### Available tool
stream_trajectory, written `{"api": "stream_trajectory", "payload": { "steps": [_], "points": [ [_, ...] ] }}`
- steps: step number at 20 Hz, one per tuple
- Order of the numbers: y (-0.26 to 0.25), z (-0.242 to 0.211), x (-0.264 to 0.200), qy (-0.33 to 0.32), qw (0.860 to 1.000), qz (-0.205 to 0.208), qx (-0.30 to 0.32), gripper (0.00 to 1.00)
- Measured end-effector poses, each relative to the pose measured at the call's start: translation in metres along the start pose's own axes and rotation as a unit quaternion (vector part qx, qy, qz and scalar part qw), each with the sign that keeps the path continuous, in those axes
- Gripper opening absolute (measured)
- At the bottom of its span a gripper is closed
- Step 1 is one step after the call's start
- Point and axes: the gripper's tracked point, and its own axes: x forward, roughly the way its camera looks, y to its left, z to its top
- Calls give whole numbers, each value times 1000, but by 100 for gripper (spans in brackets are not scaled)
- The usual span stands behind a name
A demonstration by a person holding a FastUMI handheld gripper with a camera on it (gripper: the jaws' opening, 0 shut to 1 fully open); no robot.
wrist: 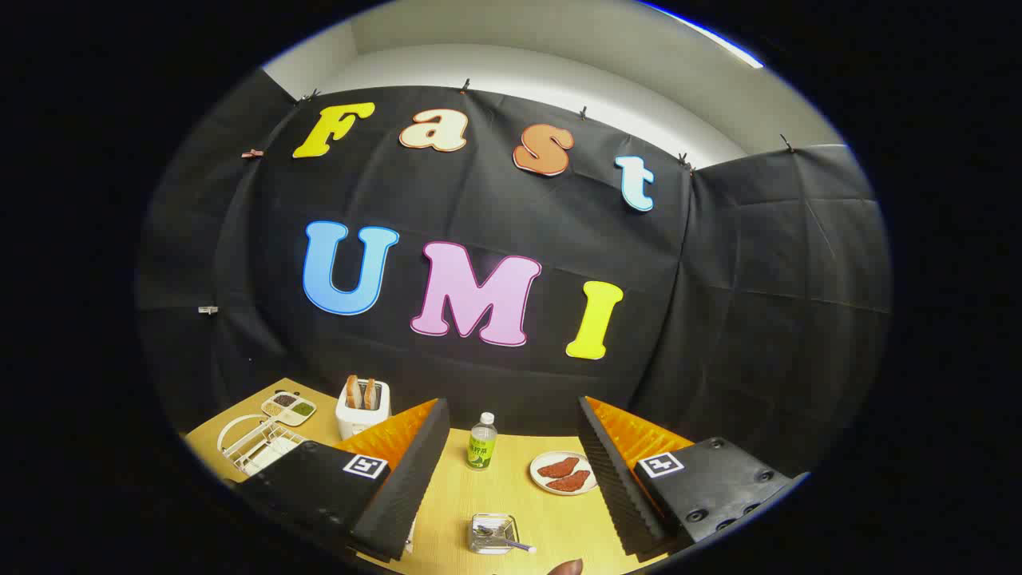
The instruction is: Take the plate from the dish rack, then take the spoon from the basket and place it into the plate.
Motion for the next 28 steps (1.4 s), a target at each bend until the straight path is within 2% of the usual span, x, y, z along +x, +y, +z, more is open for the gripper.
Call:
{"api": "stream_trajectory", "payload": {
  "steps": [21, 25, 28],
  "points": [
    [20, 11, -6, -1, 1000, 13, 6, 98],
    [37, 4, -2, 18, 999, 30, 9, 98],
    [63, -6, 5, 48, 997, 58, 18, 98]
  ]
}}
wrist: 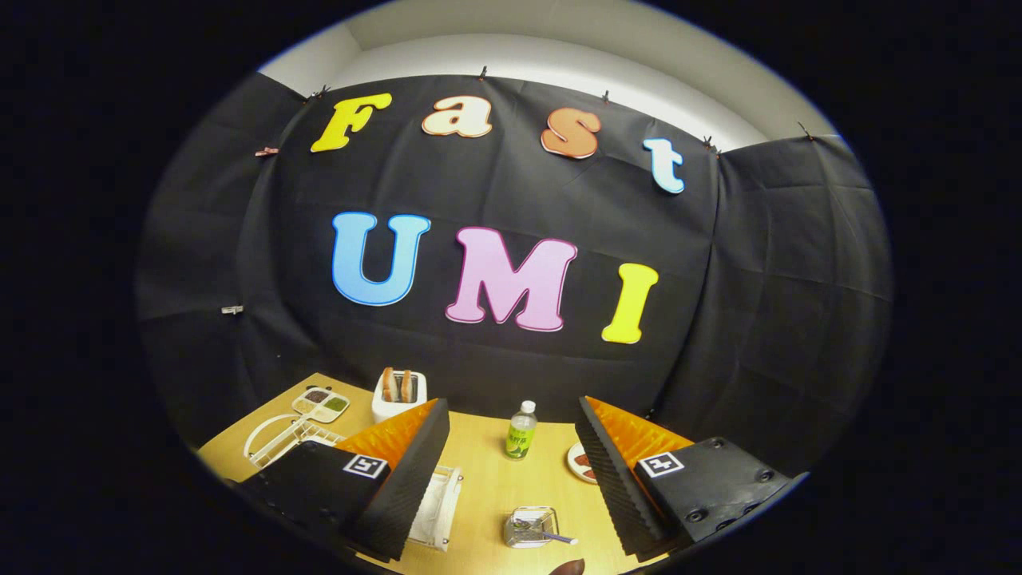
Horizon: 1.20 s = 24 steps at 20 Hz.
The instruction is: Take the plate from the dish rack, then take the spoon from the basket and place it into the plate.
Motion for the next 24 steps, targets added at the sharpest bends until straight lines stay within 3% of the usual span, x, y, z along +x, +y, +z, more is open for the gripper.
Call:
{"api": "stream_trajectory", "payload": {
  "steps": [11, 19, 24],
  "points": [
    [90, -64, 49, 134, 989, 61, 26, 98],
    [144, -150, 82, 274, 960, 63, 16, 93],
    [170, -200, 97, 340, 939, 53, 11, 82]
  ]
}}
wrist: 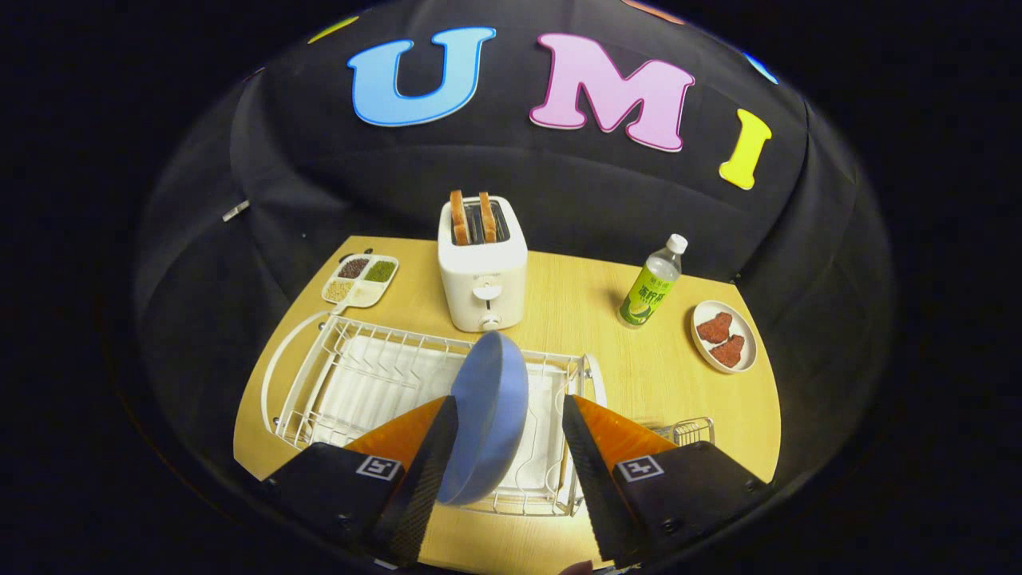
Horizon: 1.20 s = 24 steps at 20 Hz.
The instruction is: Take the plate from the dish rack, then take the spoon from the basket and place it into the plate.
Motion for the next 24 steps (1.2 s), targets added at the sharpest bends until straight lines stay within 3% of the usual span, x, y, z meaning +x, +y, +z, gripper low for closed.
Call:
{"api": "stream_trajectory", "payload": {
  "steps": [3, 8, 17, 24],
  "points": [
    [4, -25, 20, 61, 998, -22, 23, 67],
    [-5, -25, 36, 70, 994, -88, -4, 31],
    [-2, 30, 20, 13, 990, -116, -86, 23],
    [5, 46, -16, -33, 996, -56, -56, 23]
  ]
}}
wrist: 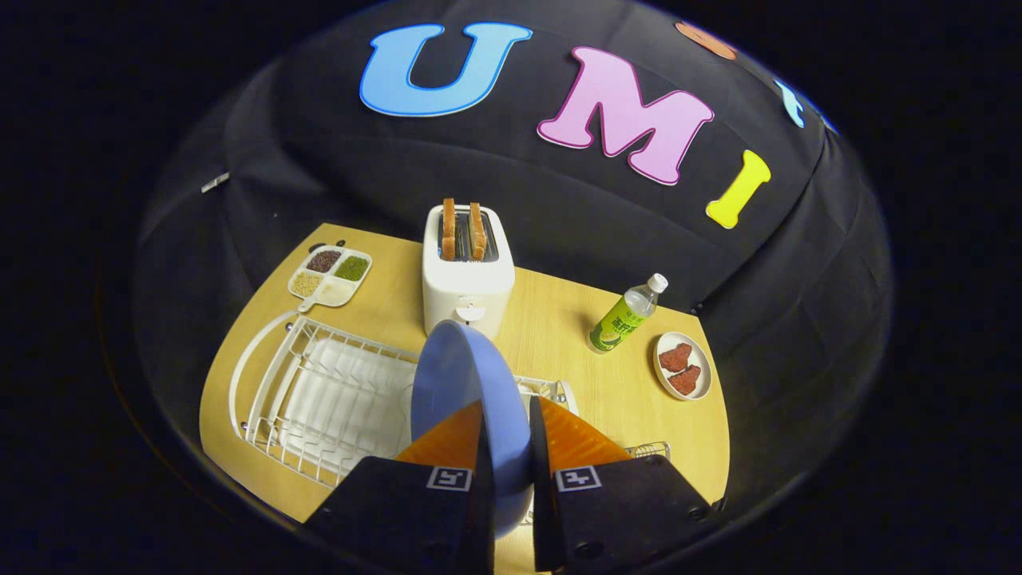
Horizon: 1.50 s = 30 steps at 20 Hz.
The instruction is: Take the plate from the dish rack, then take the spoon from the basket and place it into the plate.
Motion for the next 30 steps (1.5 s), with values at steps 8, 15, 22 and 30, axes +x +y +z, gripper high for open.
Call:
{"api": "stream_trajectory", "payload": {
  "steps": [8, 15, 22, 30],
  "points": [
    [-18, -15, -61, -43, 988, 128, 77, 23],
    [-55, -87, -92, -14, 979, 167, 112, 23],
    [-53, -190, -103, 53, 961, 224, 152, 23],
    [-50, -285, -70, 132, 947, 220, 195, 23]
  ]
}}
